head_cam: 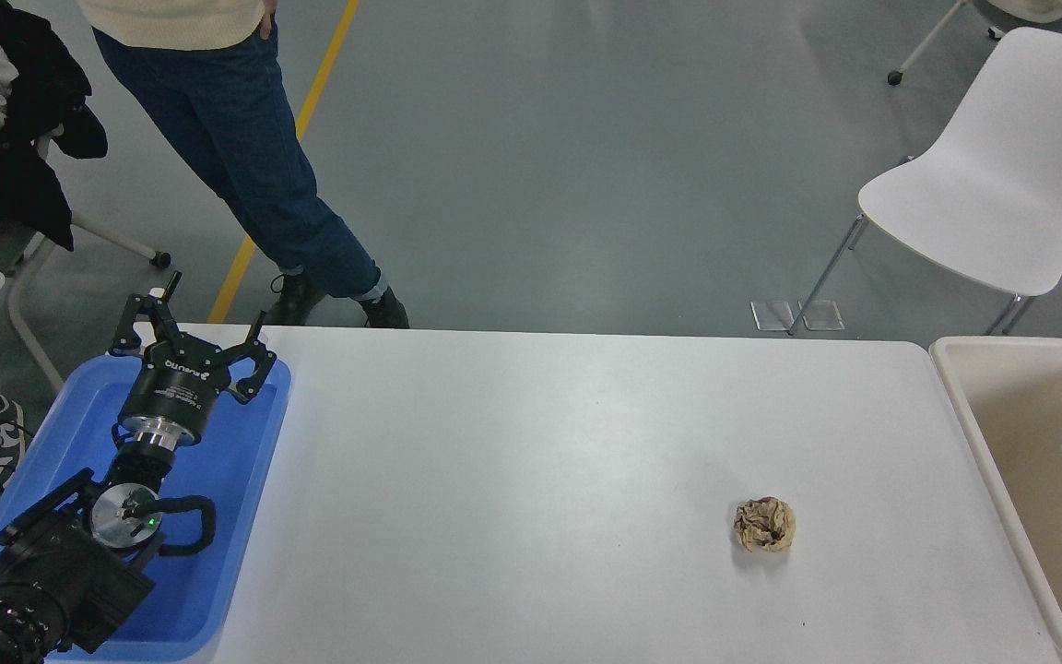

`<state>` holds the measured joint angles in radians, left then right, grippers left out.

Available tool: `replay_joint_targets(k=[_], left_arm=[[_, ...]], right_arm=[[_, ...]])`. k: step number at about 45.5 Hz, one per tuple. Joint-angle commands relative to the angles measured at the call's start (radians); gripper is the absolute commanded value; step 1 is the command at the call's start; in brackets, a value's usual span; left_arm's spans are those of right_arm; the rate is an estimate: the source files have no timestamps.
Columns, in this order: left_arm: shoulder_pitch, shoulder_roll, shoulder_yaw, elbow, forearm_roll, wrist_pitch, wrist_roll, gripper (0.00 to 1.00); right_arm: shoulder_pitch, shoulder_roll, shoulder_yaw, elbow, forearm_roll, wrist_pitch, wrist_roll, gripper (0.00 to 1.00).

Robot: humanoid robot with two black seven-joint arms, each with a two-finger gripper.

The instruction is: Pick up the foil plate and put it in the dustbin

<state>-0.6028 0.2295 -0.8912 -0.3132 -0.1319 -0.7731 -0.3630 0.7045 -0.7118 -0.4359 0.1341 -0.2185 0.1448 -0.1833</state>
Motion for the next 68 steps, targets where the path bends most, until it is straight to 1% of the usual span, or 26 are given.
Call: replay_joint_targets(k=[1,2,4,8,17,34,46,50,54,58,68], left_arm=[[0.002,0.001,0.0,0.0,0.0,0.0,-0.001,1.0],[0.0,0.001,0.0,0.0,0.0,0.001,0.001,1.0],[0.0,-0.001,0.0,0.0,0.0,0.001,-0.001,1.0],[0.0,0.001,0.0,0.0,0.0,0.0,-0.001,1.0],[0.0,-0.001,0.0,0.0,0.0,0.0,-0.001,1.0],[0.0,0.001,0.0,0.0,0.0,0.0,-0.001,1.0],[0.0,-0.001,0.0,-0.001,0.0,0.0,0.001,1.0],[0.0,-0.001,0.0,0.0,0.0,0.0,0.001,1.0],[0.0,-0.001,0.0,0.0,0.0,0.0,0.001,1.0],[0.0,0.001,0.0,0.0,0.0,0.001,0.001,1.0],[0.0,-0.001,0.0,0.0,0.0,0.0,0.001,1.0]], right_arm=[[-0.031,0.018,0.031,-0.01,-0.002,-0.131,-0.028,0.48],[-0.033,0.018,0.029,-0.01,-0.001,-0.148,-0.028,0.55],[-0.037,0.02,0.029,-0.011,-0.001,-0.183,-0.027,0.67],[-0.037,0.038,0.031,-0.011,-0.001,-0.234,-0.027,0.83],[-0.027,0.064,0.034,-0.001,-0.001,-0.244,-0.027,0.99],[0.0,0.077,0.028,0.05,-0.059,-0.235,-0.027,1.0],[0.016,0.074,0.028,0.099,-0.064,-0.235,-0.025,1.0],[0.024,0.074,0.028,0.139,-0.113,-0.235,-0.025,1.0],[0.036,0.069,0.028,0.203,-0.18,-0.237,-0.027,1.0],[0.059,0.057,0.029,0.289,-0.217,-0.237,-0.027,1.0],[0.18,-0.081,0.028,0.625,-0.312,-0.237,-0.027,1.0]])
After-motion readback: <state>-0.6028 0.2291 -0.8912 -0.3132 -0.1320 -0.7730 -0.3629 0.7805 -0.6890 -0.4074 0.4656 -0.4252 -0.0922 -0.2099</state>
